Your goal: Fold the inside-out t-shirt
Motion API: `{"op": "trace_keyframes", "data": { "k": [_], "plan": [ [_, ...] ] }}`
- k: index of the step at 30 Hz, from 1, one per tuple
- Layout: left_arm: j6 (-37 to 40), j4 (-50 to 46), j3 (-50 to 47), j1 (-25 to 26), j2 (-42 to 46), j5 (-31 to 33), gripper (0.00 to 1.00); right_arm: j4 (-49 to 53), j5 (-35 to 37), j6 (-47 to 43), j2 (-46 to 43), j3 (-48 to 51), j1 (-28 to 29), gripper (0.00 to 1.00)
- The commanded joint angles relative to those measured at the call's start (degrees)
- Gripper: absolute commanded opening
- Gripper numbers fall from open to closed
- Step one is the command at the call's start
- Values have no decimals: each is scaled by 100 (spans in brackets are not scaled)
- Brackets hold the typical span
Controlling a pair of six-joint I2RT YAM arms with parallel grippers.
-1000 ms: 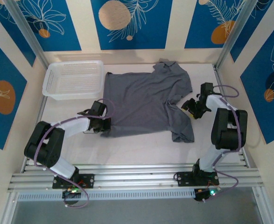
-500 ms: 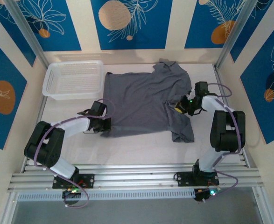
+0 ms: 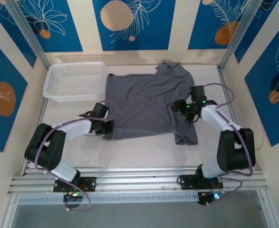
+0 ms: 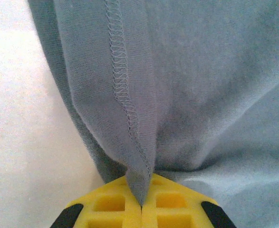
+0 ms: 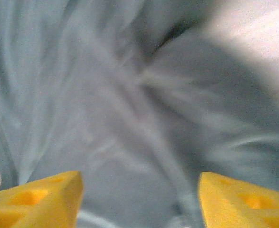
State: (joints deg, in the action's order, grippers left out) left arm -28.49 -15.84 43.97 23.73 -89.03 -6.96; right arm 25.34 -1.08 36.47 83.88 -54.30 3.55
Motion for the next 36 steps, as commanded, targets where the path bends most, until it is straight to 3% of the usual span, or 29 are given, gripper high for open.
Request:
{"op": "trace_keyframes", "data": {
  "k": [1,5,9,13,17,21,25,27,30,31,33,36],
  "plan": [
    [46,13,-64,-52,61,-183,0,269,417,-515,233,81,-463,74],
    [54,-5,-79,-48,65,-139,0,315,30,-978,787,-236,-481,81],
    [60,-16,-68,-58,62,-147,0,207,-175,-1130,1225,-468,-411,74],
    [72,-75,-64,-55,129,-96,0,244,-280,-1091,1404,-580,-361,30],
    [72,-98,-55,-57,132,-68,0,571,39,-975,1120,-616,20,14],
    [81,-91,1,-52,55,-112,0,772,381,-642,874,-604,952,0],
    [81,-78,7,-52,27,-125,0,946,910,114,1116,-680,2223,1],
    [80,-69,-2,-50,10,-121,0,1081,946,351,1332,-876,2735,17],
    [98,-61,-2,-50,-31,-142,0,1389,971,360,1215,-1176,3107,52],
    [113,-62,-1,-51,-43,-152,0,1347,784,332,990,-1149,3027,57],
    [133,-71,-2,-52,-51,-156,0,1066,340,379,392,-875,2583,57],
    [133,-53,4,-48,-37,-168,0,466,-333,652,-423,-236,1401,54]
  ]
}}
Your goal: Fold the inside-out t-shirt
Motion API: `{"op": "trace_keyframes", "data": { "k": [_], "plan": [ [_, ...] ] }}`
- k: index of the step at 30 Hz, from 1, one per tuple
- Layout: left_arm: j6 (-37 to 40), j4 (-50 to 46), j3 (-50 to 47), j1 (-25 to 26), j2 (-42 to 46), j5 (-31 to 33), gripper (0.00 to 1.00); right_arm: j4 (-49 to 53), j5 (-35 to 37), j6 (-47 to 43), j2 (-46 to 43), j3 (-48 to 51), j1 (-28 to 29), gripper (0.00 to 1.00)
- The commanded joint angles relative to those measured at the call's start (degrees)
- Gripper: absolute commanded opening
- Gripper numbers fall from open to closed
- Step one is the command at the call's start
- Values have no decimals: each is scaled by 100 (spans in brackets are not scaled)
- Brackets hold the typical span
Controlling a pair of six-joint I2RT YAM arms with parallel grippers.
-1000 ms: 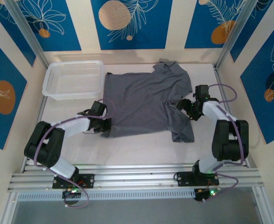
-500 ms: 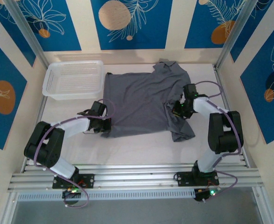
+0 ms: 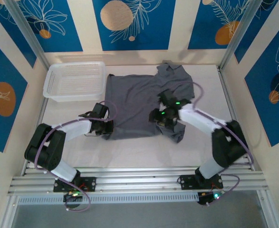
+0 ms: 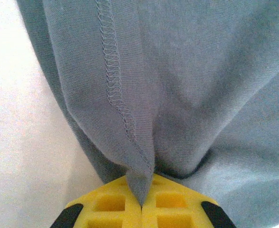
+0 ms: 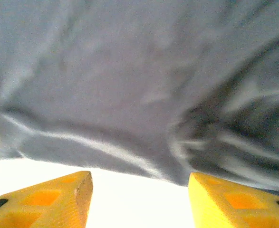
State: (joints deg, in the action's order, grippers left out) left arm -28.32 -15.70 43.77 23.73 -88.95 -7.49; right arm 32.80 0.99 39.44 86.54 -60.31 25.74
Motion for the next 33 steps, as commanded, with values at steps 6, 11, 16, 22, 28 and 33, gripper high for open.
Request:
{"op": "trace_keyframes", "data": {
  "k": [6,11,16,22,28,33],
  "plan": [
    [62,7,-9,-39,-17,-182,0,-363,-462,19,-185,564,-2293,41],
    [41,3,-61,-44,39,-120,0,-156,-610,-69,328,568,-1846,64],
    [49,-30,-20,-34,-6,-150,0,-455,-1087,228,478,814,-1615,31],
    [72,-113,9,-29,75,-75,0,-529,-711,1251,-513,1059,-95,0],
    [81,-78,121,-8,-83,-129,0,-719,-634,1589,714,227,1850,18],
    [94,-91,141,0,-28,-139,0,-388,-298,1304,-281,232,1328,65]
  ]
}}
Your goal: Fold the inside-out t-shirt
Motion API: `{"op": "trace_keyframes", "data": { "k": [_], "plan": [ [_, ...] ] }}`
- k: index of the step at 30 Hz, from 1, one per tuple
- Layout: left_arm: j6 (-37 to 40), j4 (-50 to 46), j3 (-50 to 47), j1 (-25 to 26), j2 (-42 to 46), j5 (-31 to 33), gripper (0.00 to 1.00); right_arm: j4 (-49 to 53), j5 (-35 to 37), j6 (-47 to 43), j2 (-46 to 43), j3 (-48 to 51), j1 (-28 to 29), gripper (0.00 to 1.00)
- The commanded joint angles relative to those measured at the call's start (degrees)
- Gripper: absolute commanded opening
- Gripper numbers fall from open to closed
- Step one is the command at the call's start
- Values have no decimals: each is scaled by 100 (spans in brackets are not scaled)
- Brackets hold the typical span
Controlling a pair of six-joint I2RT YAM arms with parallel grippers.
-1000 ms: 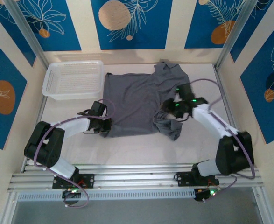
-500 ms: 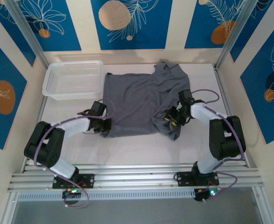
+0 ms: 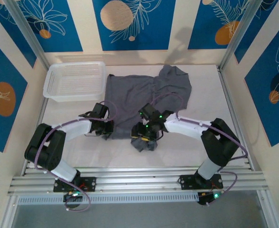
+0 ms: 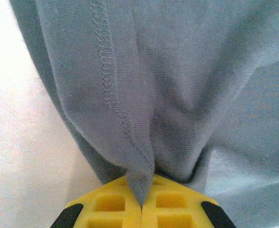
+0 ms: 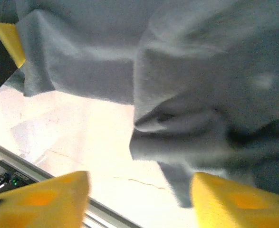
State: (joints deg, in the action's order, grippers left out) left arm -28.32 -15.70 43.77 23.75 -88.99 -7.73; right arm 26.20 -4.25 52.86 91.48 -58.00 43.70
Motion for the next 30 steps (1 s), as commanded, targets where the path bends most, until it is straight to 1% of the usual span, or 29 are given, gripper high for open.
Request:
{"op": "trace_keyframes", "data": {
  "k": [1,3,4,6,8,10,14,15,16,18,20,21,23,25,27,29,30],
  "plan": [
    [100,-93,132,-1,-13,-107,0,191,163,-24,-1134,191,-798,64],
    [107,-82,132,1,-19,-106,0,12,107,53,-1722,642,-1579,59],
    [98,-76,132,-1,-26,-115,0,-79,73,109,-1918,914,-2111,53],
    [81,-37,123,10,-31,-150,0,-177,35,48,-1865,1212,-2830,50],
    [72,-31,123,12,-28,-150,0,-225,11,-225,-1430,1166,-3226,49],
    [79,-34,140,7,-39,-150,0,-434,-118,-345,-887,1028,-3345,49],
    [81,-79,141,8,-23,-124,0,-1010,-300,-294,160,682,-3406,48],
    [87,-86,140,8,-2,-132,0,-1036,-283,-301,345,579,-3405,47],
    [85,-111,125,7,11,-124,0,-1074,-217,-316,542,454,-3411,44],
    [89,-141,93,7,76,-102,0,-1178,-270,-301,856,276,-3476,29],
    [116,-234,76,13,163,-26,0,-1300,-417,-294,1025,165,-3579,5],
    [116,-286,71,7,207,35,0,-1290,-412,-318,1032,115,-3639,0],
    [111,-434,49,1,340,254,0,-1244,-272,-351,915,48,-3845,0],
    [113,-553,44,-23,445,441,0,-1248,-298,-403,861,-65,-4158,0],
    [124,-583,37,-54,490,475,0,-1082,-345,-551,933,-325,-4444,0],
    [125,-585,68,-54,465,411,0,-688,-375,-901,957,-573,-4499,0],
    [104,-581,79,-51,439,367,0,-512,-345,-1022,854,-547,-4447,5]
  ]
}}
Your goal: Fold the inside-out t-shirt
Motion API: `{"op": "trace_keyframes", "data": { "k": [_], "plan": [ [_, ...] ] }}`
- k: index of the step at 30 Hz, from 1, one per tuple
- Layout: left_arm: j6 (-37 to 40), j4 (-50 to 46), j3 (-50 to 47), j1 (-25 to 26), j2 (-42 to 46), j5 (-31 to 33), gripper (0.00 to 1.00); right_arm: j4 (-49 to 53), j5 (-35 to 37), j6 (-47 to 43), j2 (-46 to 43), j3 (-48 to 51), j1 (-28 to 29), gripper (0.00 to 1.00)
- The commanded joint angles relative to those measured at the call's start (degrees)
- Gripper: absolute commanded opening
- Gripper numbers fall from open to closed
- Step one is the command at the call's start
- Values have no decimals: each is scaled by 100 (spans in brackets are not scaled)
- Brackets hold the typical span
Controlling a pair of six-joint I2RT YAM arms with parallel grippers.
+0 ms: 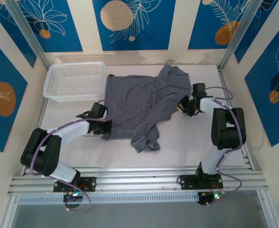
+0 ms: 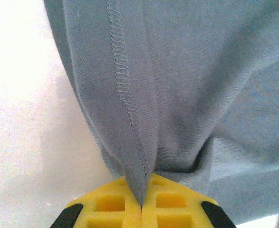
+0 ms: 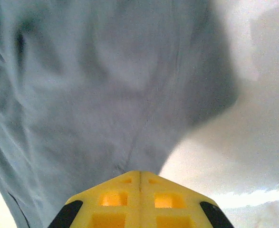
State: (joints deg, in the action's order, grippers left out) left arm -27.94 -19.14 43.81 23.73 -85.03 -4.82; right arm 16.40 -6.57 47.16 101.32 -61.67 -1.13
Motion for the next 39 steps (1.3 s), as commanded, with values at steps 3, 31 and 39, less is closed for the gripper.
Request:
{"op": "trace_keyframes", "data": {
  "k": [3,31,39],
  "plan": [
    [-29,-113,18,-50,6,-20,0,438,-6,-358,-999,697,357,36],
    [55,-514,293,-56,347,-40,0,981,766,1573,-3251,2319,3559,0],
    [-64,-2080,3130,-412,1678,178,0,3059,2338,17,-5011,-1227,2100,0]
  ]
}}
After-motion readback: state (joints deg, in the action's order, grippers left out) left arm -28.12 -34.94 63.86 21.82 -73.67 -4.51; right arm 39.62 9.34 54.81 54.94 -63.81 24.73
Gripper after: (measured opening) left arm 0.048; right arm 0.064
